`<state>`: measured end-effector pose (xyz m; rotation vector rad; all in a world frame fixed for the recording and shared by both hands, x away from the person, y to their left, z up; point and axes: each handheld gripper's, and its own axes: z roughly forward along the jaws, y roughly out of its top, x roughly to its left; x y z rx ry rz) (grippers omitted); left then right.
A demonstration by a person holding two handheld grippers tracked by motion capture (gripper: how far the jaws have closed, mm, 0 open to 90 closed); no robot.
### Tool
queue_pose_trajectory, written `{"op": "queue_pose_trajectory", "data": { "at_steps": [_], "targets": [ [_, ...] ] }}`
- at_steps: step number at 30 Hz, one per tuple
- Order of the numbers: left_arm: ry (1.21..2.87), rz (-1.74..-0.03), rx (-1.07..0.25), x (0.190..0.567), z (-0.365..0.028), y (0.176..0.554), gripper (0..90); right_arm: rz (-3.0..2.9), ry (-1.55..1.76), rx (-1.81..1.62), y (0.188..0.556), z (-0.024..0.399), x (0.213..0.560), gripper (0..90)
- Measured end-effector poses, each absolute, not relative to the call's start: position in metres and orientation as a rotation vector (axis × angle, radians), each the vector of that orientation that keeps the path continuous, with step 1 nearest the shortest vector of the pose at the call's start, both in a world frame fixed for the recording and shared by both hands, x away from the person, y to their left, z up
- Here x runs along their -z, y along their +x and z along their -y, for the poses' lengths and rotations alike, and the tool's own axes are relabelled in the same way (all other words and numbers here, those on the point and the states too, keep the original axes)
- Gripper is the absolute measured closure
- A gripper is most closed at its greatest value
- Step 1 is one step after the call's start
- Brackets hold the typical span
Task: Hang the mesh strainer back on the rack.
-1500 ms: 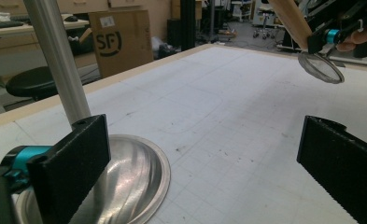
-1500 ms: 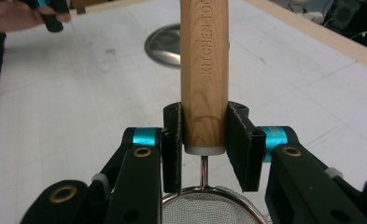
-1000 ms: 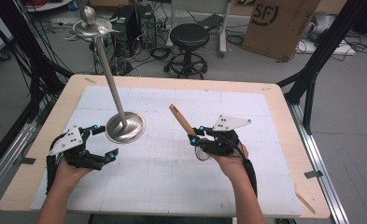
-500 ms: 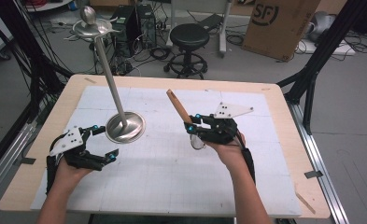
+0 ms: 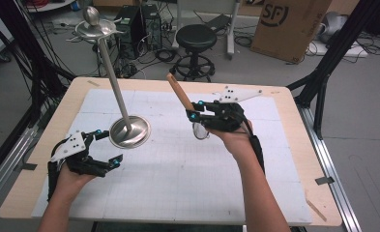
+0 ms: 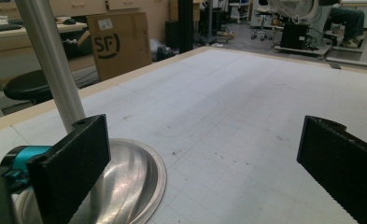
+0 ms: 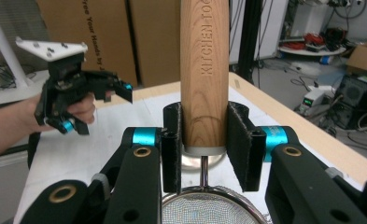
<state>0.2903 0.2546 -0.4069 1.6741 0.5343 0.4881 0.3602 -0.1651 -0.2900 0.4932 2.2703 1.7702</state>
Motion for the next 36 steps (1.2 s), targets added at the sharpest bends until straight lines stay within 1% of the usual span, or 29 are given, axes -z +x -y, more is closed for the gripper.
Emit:
{"op": "queue_pose_trajectory", "data": {
  "at_steps": [26,36],
  "targets": [
    [1.668,-0.536,-0.489,0.406,-0.255,0.290,3.2,-2.350,0.326,-1.748,0.397,0.120,0.215,68.3],
    [1.667,-0.533,-0.489,0.406,-0.257,0.290,3.2,-2.369,0.307,-1.715,0.409,0.106,0.198,68.3]
  ]
}}
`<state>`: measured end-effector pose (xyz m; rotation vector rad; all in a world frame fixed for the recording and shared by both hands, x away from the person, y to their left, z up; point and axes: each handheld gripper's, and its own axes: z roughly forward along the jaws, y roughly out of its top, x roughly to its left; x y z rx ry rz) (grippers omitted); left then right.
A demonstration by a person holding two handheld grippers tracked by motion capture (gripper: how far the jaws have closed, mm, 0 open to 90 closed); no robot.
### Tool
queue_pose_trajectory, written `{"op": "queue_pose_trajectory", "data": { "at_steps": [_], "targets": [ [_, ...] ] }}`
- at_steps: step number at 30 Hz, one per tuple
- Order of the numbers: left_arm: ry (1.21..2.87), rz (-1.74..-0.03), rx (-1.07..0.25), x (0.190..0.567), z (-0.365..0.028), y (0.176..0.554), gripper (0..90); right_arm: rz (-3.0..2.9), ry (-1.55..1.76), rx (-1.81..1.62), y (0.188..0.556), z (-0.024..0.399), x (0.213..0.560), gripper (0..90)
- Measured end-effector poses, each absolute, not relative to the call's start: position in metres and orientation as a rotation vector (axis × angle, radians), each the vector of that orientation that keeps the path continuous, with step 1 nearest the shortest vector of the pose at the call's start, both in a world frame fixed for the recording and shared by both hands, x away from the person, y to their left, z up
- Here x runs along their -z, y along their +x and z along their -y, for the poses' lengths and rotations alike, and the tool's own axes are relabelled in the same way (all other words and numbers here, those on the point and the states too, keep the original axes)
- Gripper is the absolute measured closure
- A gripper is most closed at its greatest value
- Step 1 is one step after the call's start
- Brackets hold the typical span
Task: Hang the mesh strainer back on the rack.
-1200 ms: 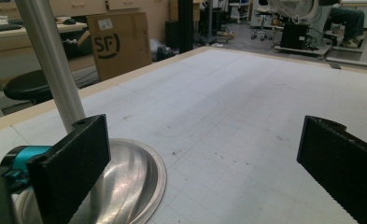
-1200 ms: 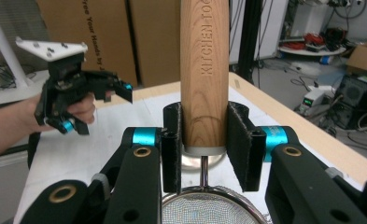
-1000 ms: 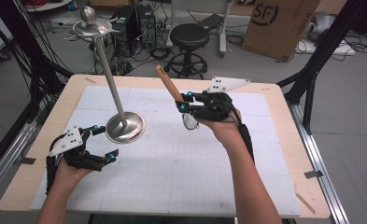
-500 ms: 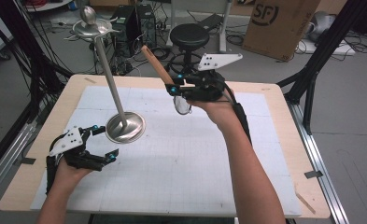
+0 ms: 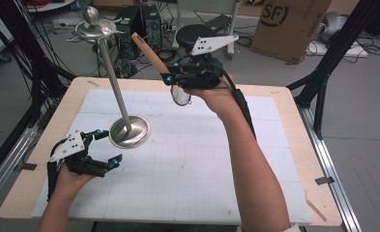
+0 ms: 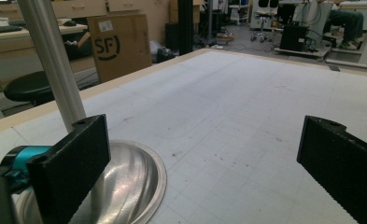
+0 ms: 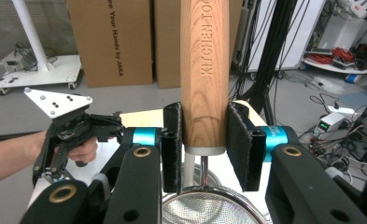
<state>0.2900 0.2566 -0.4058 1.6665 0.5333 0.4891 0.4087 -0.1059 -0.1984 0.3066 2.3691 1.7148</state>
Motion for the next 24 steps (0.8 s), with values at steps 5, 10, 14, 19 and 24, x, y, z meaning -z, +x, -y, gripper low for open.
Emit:
{"op": "queue_pose_trajectory", "data": {
  "at_steps": [5,10,14,19,24],
  "targets": [
    [1.665,-0.538,-0.491,0.406,-0.256,0.290,3.2,-2.375,0.316,-1.708,0.416,0.100,0.192,68.3],
    [1.669,-0.532,-0.485,0.407,-0.255,0.290,3.2,-2.374,0.321,-1.708,0.422,0.092,0.188,68.3],
    [1.666,-0.533,-0.489,0.405,-0.256,0.289,3.2,-2.375,0.331,-1.696,0.425,0.087,0.188,68.3],
    [1.668,-0.532,-0.488,0.405,-0.257,0.289,3.2,-2.394,0.319,-1.662,0.425,0.078,0.186,68.3],
    [1.667,-0.531,-0.489,0.405,-0.257,0.289,3.2,-2.407,0.306,-1.655,0.426,0.072,0.186,68.3]
  ]
}}
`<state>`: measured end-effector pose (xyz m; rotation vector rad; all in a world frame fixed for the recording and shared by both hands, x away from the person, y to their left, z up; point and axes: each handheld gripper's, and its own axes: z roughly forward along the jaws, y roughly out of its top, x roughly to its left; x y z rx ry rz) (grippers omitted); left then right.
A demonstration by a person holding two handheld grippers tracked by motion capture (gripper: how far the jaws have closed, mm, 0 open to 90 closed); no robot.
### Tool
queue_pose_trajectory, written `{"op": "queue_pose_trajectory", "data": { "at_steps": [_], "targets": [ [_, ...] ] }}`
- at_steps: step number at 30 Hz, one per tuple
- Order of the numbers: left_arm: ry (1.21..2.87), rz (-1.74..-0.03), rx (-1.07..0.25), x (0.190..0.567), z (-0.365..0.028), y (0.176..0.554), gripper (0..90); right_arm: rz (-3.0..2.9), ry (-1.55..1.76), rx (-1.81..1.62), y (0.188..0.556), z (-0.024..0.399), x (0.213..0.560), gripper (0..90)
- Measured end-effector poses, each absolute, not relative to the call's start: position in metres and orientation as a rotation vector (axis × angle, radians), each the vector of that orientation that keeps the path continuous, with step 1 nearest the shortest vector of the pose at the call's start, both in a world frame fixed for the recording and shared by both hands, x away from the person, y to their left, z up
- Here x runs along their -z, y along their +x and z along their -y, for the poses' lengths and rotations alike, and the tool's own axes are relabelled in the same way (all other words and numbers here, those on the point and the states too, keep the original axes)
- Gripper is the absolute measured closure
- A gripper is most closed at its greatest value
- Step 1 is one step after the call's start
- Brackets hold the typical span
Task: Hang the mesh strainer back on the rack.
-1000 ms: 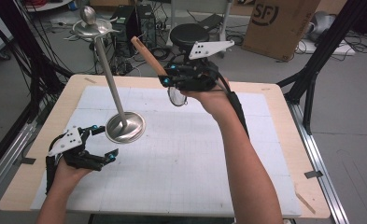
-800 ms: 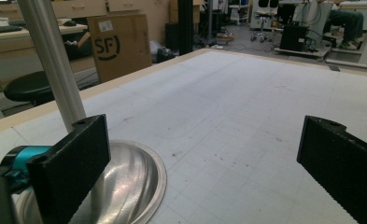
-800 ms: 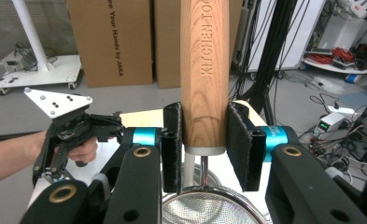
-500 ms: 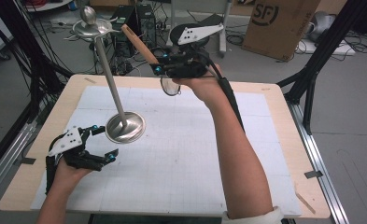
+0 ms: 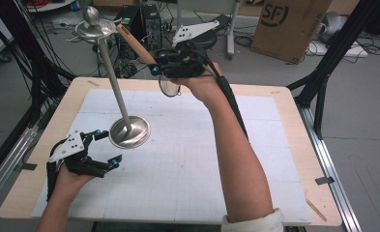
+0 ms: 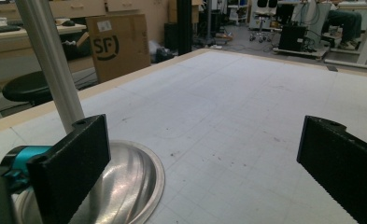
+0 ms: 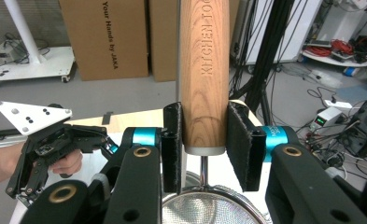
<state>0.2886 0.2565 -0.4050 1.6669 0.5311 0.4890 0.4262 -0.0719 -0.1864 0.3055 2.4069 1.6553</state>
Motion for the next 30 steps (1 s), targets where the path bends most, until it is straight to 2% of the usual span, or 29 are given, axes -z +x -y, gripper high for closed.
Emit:
{"op": "queue_pose_trajectory", "data": {
  "at_steps": [30],
  "targets": [
    [1.662,-0.528,-0.485,0.404,-0.257,0.288,3.2,-2.510,0.306,-1.491,0.433,0.021,0.199,68.2]
  ]
}}
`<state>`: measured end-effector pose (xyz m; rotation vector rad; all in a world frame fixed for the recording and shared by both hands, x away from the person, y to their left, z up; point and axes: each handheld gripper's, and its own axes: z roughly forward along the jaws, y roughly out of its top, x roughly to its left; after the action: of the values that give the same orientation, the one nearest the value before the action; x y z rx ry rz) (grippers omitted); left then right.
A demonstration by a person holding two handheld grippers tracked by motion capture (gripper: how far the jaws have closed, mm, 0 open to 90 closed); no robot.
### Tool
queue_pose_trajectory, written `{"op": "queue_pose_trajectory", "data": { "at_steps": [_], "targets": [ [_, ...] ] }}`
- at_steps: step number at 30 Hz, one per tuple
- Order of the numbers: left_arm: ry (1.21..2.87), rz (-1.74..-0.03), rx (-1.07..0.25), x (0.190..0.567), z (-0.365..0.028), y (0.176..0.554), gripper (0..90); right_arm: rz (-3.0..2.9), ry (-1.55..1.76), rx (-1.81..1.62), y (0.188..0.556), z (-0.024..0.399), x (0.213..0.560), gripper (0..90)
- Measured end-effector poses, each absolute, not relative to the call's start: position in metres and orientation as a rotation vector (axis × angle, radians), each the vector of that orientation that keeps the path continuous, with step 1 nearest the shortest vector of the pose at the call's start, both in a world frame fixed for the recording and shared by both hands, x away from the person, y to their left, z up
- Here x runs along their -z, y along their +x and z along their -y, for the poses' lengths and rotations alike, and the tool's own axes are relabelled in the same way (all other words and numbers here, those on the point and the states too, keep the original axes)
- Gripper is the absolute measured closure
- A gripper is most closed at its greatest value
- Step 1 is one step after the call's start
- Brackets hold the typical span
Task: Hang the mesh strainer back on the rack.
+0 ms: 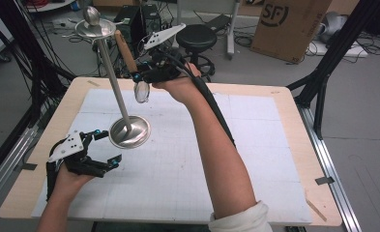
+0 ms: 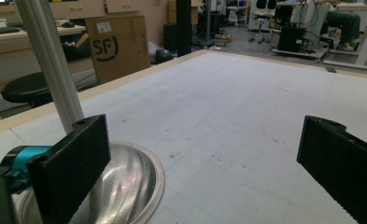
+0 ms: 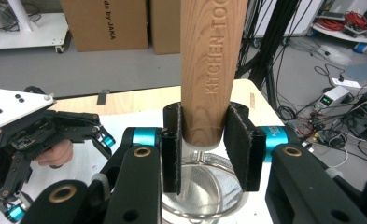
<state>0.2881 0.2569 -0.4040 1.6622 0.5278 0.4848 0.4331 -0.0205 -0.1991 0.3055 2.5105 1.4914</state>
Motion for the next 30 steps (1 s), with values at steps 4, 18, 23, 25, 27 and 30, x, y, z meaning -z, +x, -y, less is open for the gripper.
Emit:
{"op": "queue_pose_trajectory", "data": {
  "at_steps": [4,18,23,25,27,30],
  "targets": [
    [1.662,-0.527,-0.485,0.404,-0.257,0.288,3.2,-2.510,0.311,-1.501,0.434,0.017,0.201,68.3],
    [1.663,-0.525,-0.484,0.404,-0.256,0.288,3.2,-2.513,0.356,-1.502,0.431,0.022,0.200,61.1],
    [1.666,-0.523,-0.483,0.404,-0.256,0.287,3.2,-2.487,0.343,-1.523,0.425,0.031,0.197,58.5],
    [1.666,-0.523,-0.482,0.404,-0.256,0.287,3.2,-2.482,0.340,-1.527,0.422,0.036,0.197,56.7],
    [1.668,-0.523,-0.482,0.404,-0.256,0.287,3.2,-2.478,0.335,-1.524,0.419,0.042,0.198,54.9],
    [1.671,-0.520,-0.484,0.404,-0.256,0.288,3.2,-2.473,0.333,-1.520,0.414,0.051,0.200,53.0]
  ]
}}
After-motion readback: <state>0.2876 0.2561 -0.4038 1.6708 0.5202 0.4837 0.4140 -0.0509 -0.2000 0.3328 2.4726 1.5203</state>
